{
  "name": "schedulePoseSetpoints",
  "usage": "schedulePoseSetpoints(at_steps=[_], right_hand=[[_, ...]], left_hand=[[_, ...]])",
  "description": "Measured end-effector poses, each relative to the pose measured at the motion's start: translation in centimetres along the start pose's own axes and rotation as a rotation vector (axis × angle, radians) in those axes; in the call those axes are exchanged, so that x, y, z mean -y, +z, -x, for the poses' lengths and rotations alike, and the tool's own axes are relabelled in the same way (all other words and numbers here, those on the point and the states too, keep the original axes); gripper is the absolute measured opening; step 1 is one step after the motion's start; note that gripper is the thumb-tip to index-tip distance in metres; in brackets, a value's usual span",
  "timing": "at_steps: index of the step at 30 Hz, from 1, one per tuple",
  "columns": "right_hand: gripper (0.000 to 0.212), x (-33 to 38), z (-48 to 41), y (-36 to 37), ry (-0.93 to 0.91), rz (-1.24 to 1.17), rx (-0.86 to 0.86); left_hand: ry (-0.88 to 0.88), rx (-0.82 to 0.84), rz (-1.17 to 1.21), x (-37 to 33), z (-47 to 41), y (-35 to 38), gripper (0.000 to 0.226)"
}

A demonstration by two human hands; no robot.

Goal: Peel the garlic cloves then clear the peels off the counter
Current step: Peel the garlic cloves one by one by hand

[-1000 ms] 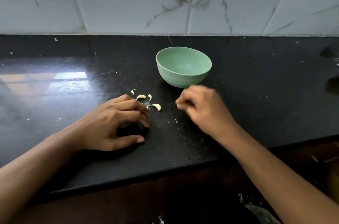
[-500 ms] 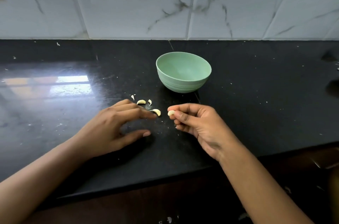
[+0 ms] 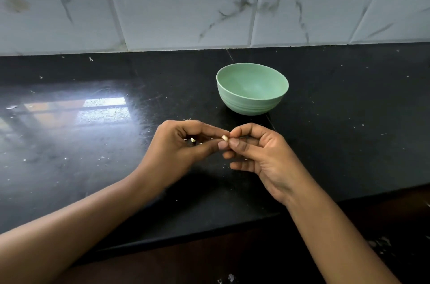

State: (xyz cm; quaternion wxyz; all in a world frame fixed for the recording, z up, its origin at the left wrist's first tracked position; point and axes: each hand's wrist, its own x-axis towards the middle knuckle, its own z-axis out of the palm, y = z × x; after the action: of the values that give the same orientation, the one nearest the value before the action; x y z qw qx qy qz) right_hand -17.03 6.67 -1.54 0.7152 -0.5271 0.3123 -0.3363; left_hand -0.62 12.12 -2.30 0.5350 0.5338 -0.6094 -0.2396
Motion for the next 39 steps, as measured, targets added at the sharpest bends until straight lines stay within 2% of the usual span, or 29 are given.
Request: schedulePoseSetpoints(at_steps=[6,10,12,14,17,20,24,31,34,39], right_hand=[[0.008,-0.5,-0.1,-0.3,-0.137,0.226,-0.033],[0.015,-0.4,-0.4,-0.5,-0.170,0.277,-0.038],[0.008,-0.4,-0.6,-0.6,-0.189,0.307,-0.034],[0.004,-0.5,-0.9,-0.7,-0.196,0.325,-0.023],[0.010,-0.5,-1.1,-0.9,-0.176,0.327,0.020],[0.011,-0.3,-1.1,-1.3,-0.180,0.414,0.058],[0.009,-0.3,-1.0,-1.5,-0.251,0.580,0.077],[0.014,-1.0,-0.8,-1.2,-0.415,0.728,0.041],[0.011,-1.5,-1.0,-1.0,-0.493,0.828,-0.024],[0.011,-1.5,-1.2,-0.6,-0.478,0.735,-0.042]], left_hand=[[-0.025,-0.064,-0.065,0.8,0.0,0.0,0.011],[0.054,-0.048,-0.253,0.4,0.3,0.0,0.025],[0.054,-0.040,-0.263,0.3,0.4,-0.1,0.017],[0.038,-0.021,-0.252,0.4,0.3,-0.2,0.016],[0.014,0.012,-0.221,0.4,0.3,-0.5,0.022],[-0.022,0.037,-0.194,0.4,0.3,-0.4,0.012],[-0.089,0.065,-0.129,0.1,0.3,-0.1,0.011],[-0.227,0.073,0.070,0.1,0.1,0.2,0.009],[-0.229,0.070,0.084,0.0,0.1,0.4,0.010],[-0.139,0.025,0.038,-0.2,0.2,0.5,0.013]])
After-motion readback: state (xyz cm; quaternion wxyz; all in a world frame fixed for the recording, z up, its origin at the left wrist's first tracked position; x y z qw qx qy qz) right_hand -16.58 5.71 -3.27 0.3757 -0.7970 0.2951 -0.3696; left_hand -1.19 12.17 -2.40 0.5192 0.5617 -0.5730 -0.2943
